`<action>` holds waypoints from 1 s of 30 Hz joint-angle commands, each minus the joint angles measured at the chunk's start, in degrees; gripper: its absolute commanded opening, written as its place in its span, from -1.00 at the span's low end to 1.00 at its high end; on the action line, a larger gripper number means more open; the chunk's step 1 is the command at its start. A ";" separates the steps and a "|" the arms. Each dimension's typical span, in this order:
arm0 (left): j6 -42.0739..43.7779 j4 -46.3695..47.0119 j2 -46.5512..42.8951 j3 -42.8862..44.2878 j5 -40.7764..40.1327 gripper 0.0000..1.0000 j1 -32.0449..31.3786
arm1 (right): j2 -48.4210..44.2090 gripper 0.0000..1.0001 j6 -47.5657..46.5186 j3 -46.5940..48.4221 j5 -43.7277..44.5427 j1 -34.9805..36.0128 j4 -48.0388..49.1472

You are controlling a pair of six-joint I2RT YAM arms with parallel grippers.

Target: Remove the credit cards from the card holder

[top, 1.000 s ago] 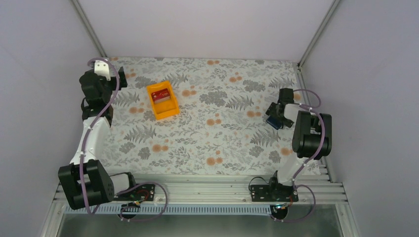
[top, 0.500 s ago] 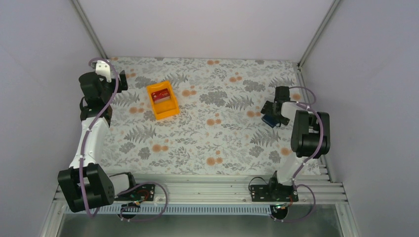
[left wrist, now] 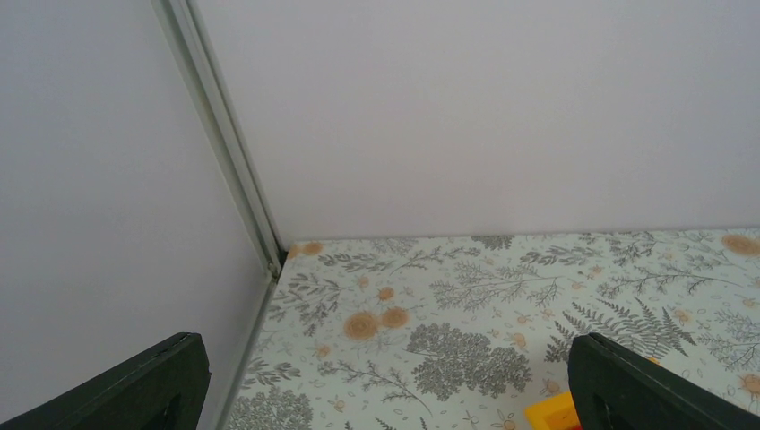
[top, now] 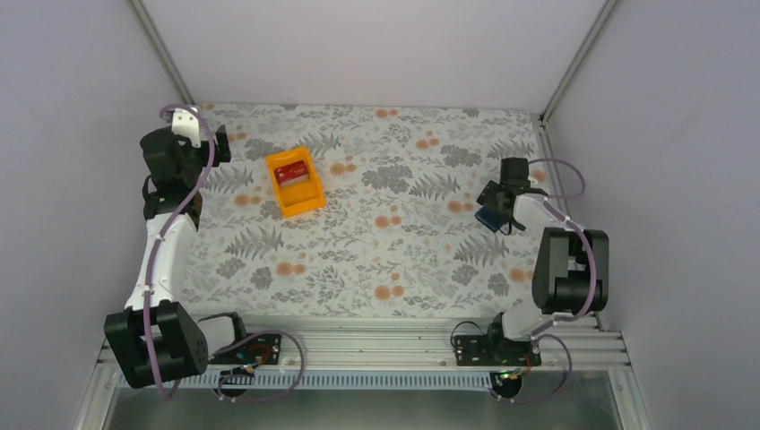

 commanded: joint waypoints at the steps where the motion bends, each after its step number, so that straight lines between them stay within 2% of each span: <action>1: 0.61 -0.29 -0.82 1.51 0.67 1.00 0.07 | -0.85 0.99 3.89 -2.84 -3.69 0.47 1.71; 7: 0.47 -0.26 -1.14 1.42 0.64 1.00 0.08 | 3.39 1.00 4.64 -2.01 -6.04 0.47 2.79; 15: 0.32 -0.20 -0.85 1.49 0.53 1.00 0.08 | 9.86 0.98 2.74 -2.30 -4.73 0.51 3.39; 17: 0.27 -0.33 -1.02 1.72 0.44 1.00 0.08 | 10.17 0.86 2.08 -2.09 -4.97 0.49 3.71; 21: 0.46 -0.95 -1.19 1.94 0.61 1.00 0.08 | 9.80 0.44 0.13 -0.93 -6.73 0.67 3.92; 25: 0.50 -2.30 -1.24 2.43 1.27 1.00 0.06 | 8.82 0.24 -2.78 0.91 -7.94 2.72 3.79; 30: 1.07 -7.67 -0.96 5.49 3.53 1.00 0.06 | 7.48 0.13 -4.99 5.33 -11.04 8.17 3.33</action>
